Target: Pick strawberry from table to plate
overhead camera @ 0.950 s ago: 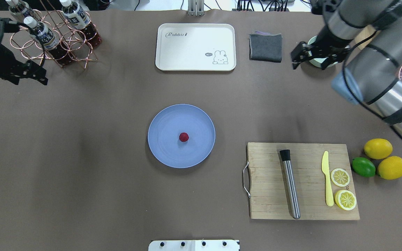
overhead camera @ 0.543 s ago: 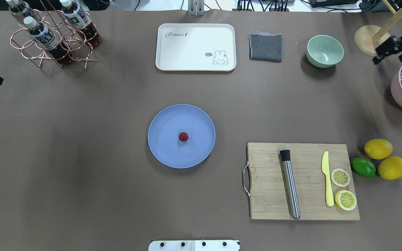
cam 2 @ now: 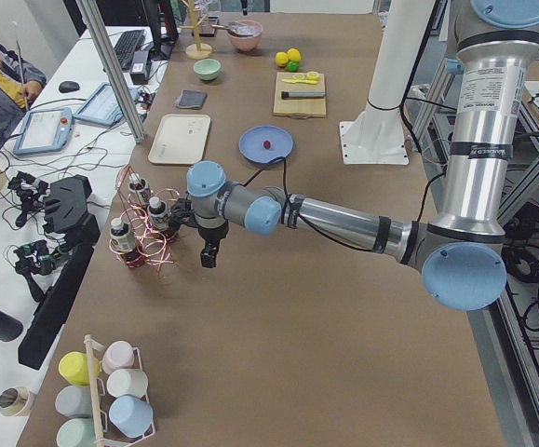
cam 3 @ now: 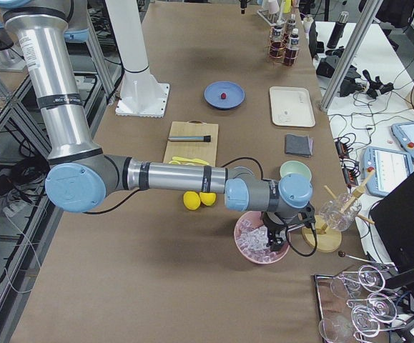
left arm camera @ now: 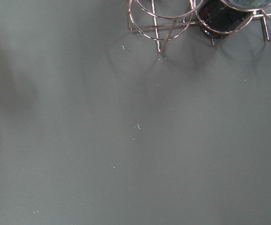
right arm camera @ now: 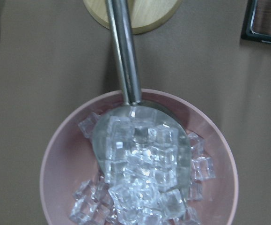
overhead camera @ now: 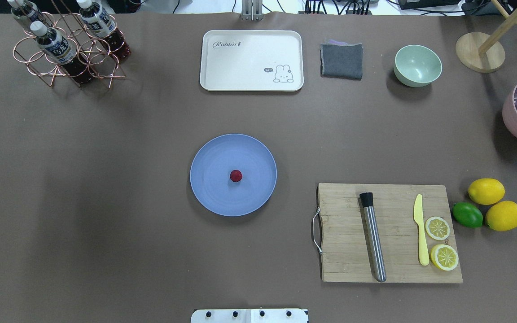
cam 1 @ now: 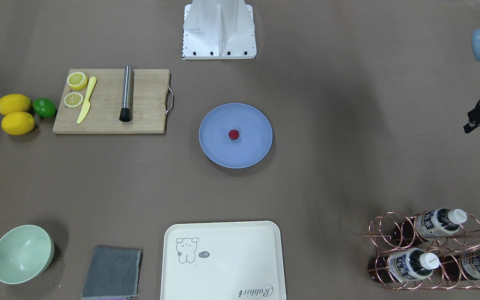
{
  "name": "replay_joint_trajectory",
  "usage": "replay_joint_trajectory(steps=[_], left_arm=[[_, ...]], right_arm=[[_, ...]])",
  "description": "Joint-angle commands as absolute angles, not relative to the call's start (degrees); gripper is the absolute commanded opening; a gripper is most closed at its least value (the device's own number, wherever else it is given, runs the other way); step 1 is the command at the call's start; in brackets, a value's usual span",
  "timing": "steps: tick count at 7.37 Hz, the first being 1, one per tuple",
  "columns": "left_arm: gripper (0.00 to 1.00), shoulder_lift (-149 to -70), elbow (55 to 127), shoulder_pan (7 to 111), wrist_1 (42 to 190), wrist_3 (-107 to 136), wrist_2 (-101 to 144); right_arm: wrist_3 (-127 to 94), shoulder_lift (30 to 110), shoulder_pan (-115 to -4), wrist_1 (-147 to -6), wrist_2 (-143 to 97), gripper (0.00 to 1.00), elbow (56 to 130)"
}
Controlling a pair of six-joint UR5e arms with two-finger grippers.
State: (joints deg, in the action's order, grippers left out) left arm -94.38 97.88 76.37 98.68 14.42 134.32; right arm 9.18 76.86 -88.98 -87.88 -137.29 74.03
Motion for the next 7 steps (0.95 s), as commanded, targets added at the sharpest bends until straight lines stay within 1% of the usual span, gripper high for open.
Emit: replay_joint_trajectory(steps=[1,3,4,5,7], left_arm=[[0.97,-94.04,98.43,76.64,98.53,14.33,134.38],[0.97,-93.35,101.84,80.31,96.17,14.24,134.99],[0.97,-92.82,102.21,80.42,95.11,13.11,135.17],[0.97,-89.68,101.26,80.59,95.62,6.22,135.26],[0.97,-85.63,103.08,86.02,95.10,1.14,136.31]], right_arm=[[9.49,77.61,-89.65,-87.80,-137.11,1.00,74.09],[9.32,77.61,-90.61,-87.80,-137.11,1.00,74.44],[9.32,77.61,-91.31,-87.72,-137.11,1.00,74.62],[9.32,78.39,-92.62,-87.71,-137.02,1.00,75.84],[9.32,78.75,-92.81,-87.54,-133.19,1.00,78.30]])
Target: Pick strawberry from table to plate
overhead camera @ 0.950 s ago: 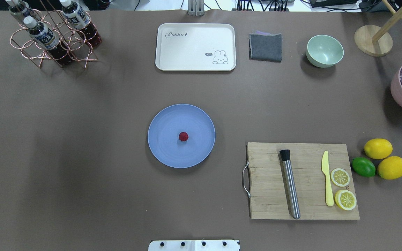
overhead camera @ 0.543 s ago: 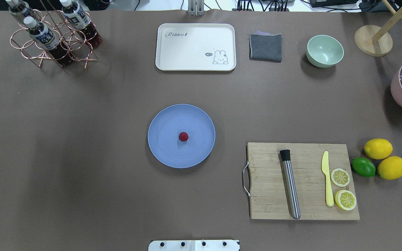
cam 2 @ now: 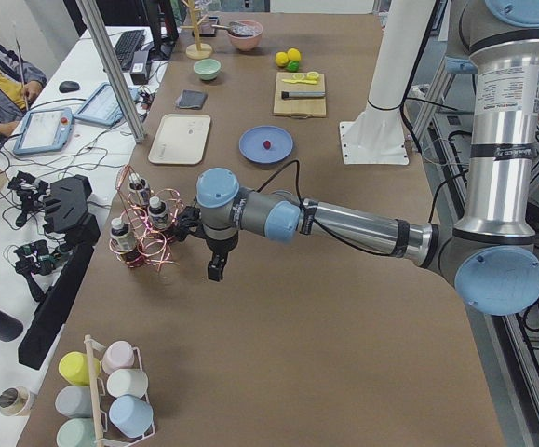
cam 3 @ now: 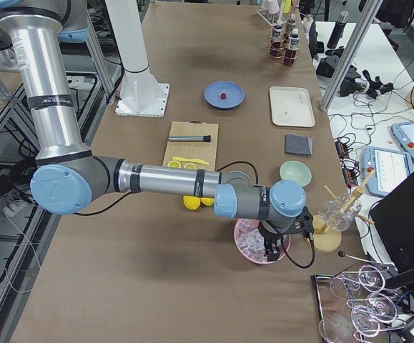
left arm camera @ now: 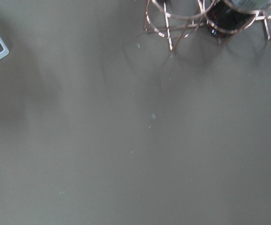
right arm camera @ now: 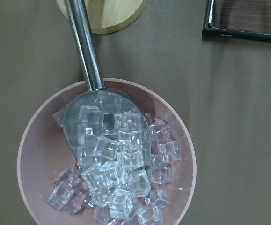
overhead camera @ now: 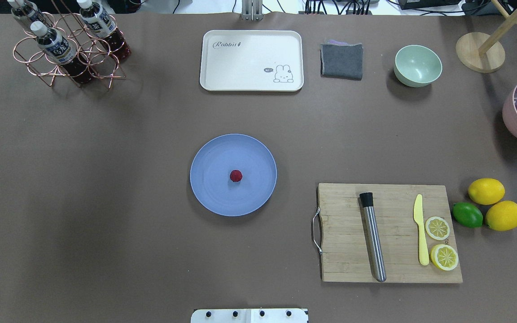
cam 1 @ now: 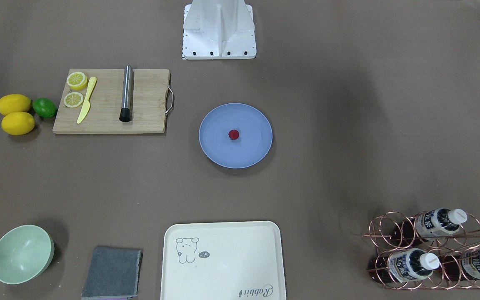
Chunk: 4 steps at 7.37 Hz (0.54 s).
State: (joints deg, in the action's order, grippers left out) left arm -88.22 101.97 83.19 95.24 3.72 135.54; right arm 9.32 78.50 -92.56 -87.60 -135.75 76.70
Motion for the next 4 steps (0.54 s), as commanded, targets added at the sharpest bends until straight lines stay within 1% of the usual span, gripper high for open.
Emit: replay_joint_trajectory(steps=[1,3,4], left_arm=[[0.97,-85.52,103.18,86.91,95.10,1.14,136.84],[0.97,-85.52,102.40,87.45,95.10,1.75,136.85],[0.97,-85.43,103.09,87.89,95.10,1.84,136.85]], right_arm=[[9.32,79.97,-93.94,-87.71,-132.20,1.00,78.57],[9.14,81.38,-94.13,-87.28,-132.02,1.00,79.54],[9.31,81.56,-94.13,-87.19,-132.10,1.00,80.41]])
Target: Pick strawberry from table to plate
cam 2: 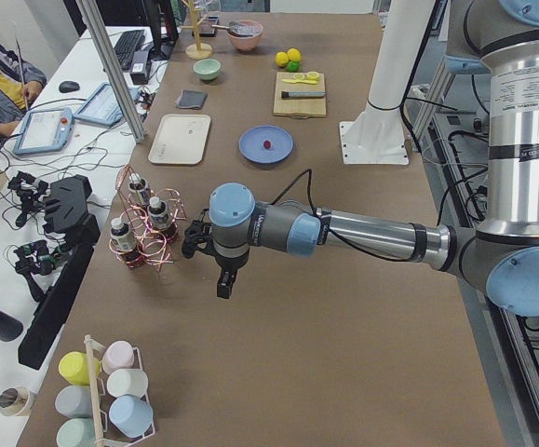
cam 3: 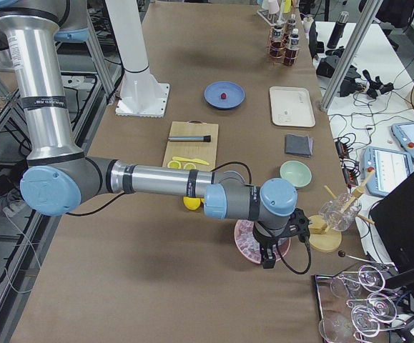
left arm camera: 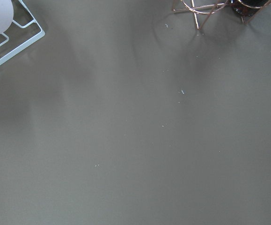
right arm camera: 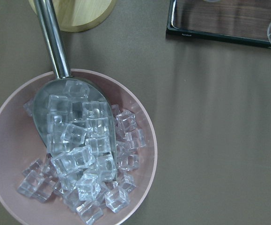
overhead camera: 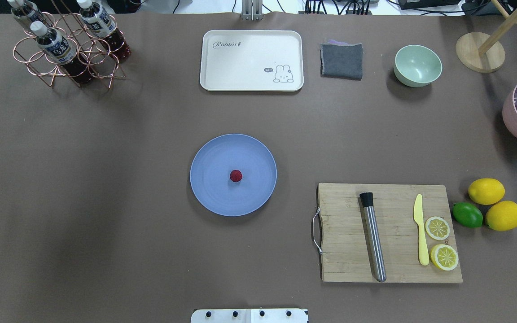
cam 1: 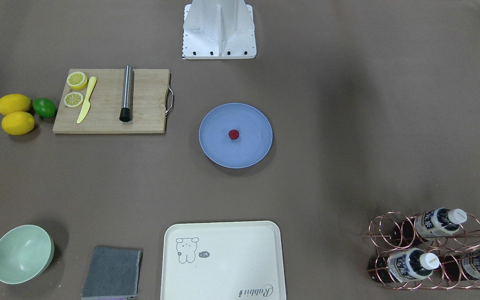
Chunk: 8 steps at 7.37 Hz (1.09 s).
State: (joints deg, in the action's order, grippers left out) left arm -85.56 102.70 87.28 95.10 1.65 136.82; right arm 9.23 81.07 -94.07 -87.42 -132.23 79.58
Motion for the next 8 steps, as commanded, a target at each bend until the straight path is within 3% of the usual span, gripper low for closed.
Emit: replay_joint_trajectory(steps=[1,3,8], left_arm=[[0.97,-83.86,103.88,89.28,95.01,1.85,137.19],[0.97,-83.41,103.79,89.47,94.92,1.85,137.37],[0.97,-81.91,105.55,92.02,96.68,1.14,138.16]], right_arm=[[9.32,81.65,-94.13,-87.27,-132.36,1.00,80.59],[8.97,83.49,-94.31,-87.27,-132.10,1.00,84.69],[8.61,87.09,-94.31,-87.80,-132.54,1.00,83.85]])
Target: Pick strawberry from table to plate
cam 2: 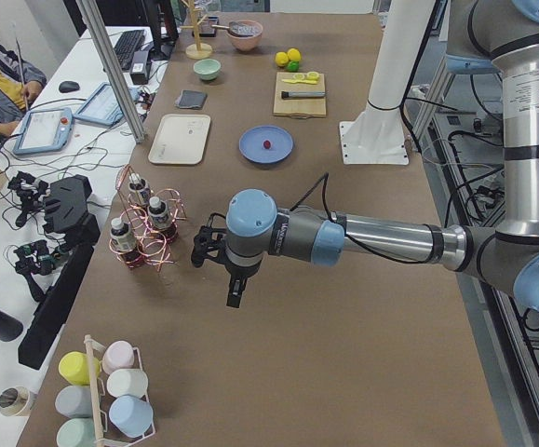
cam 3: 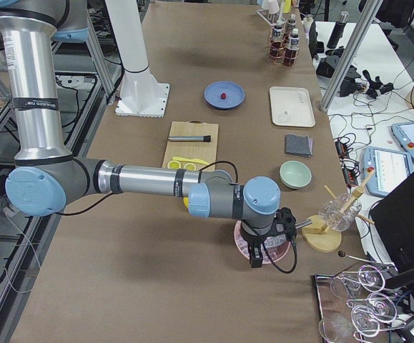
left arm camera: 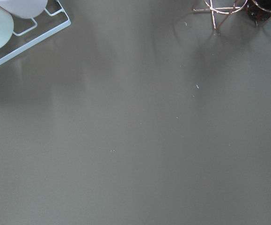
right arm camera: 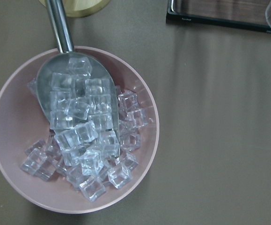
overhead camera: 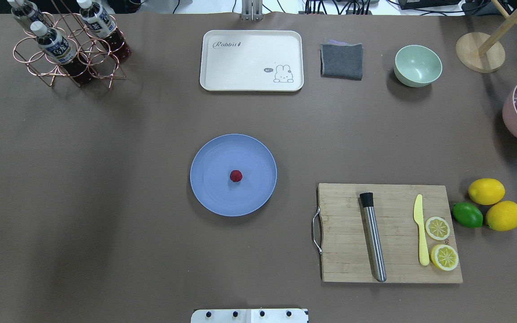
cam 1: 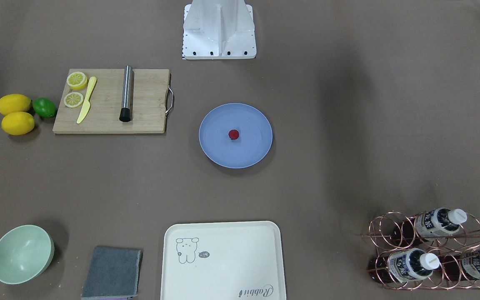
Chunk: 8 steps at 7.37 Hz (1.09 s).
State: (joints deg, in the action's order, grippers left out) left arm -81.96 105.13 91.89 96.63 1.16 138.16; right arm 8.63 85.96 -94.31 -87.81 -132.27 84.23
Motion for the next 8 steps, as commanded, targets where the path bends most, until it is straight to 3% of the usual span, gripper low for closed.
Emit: replay_joint_trajectory(steps=[1,8], left_arm=[[0.97,-82.00,104.95,91.33,96.59,1.66,137.82],[0.97,-83.67,103.54,90.88,96.33,2.46,138.07]], right_arm=[[8.61,87.10,-94.31,-87.80,-132.54,1.00,83.93],[7.30,87.19,-94.31,-87.63,-134.03,1.00,86.57]])
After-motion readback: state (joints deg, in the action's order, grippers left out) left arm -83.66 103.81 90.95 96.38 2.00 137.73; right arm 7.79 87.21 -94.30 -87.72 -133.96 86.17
